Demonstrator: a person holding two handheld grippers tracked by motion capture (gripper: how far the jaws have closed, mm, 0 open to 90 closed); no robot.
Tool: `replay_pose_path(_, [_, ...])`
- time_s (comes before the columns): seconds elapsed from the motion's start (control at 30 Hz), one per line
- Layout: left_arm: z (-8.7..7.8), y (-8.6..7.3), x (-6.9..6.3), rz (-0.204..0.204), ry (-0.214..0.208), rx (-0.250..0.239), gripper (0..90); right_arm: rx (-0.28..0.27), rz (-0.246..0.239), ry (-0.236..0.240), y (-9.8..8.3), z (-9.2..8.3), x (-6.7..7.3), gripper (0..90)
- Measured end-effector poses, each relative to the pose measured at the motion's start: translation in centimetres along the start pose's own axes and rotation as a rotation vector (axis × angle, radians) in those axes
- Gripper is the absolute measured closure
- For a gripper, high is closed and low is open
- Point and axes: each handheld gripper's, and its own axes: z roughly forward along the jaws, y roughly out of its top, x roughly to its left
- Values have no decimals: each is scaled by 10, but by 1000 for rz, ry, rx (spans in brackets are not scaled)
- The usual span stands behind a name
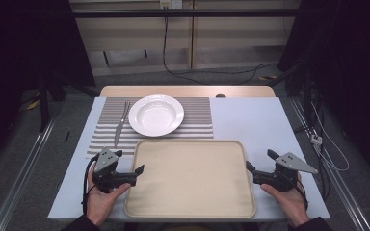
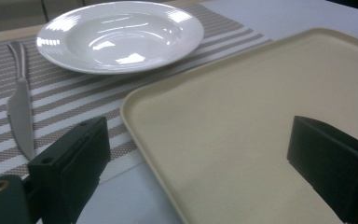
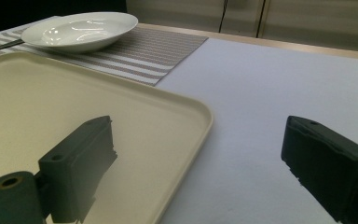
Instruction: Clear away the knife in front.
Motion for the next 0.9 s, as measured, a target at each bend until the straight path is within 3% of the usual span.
replay_pose_path(0.07, [0,2,0,11,-2,21,64,1,4,0,0,1,0,85])
replay_pose_path(0.43, [-3,5,6,-4,1,19,69,11,4,-8,1,3,-1,80])
replay_pose_path(0.47, [-2,7,10,-5,-14,30,66,12,4,-9,1,4,-1,80])
replay_pose_path(0.63, [-1,11,19,-27,-9,53,64,17,6,-12,1,4,-3,78])
replay_pose_path(0.77, [3,13,24,-14,-9,94,67,31,7,-8,0,4,-4,80])
replay_pose_path(0.83, [9,13,31,-93,-31,126,48,29,8,-12,1,4,-5,79])
replay_pose_path(0.9, [9,14,32,-77,-18,138,67,30,7,-12,1,4,-5,79])
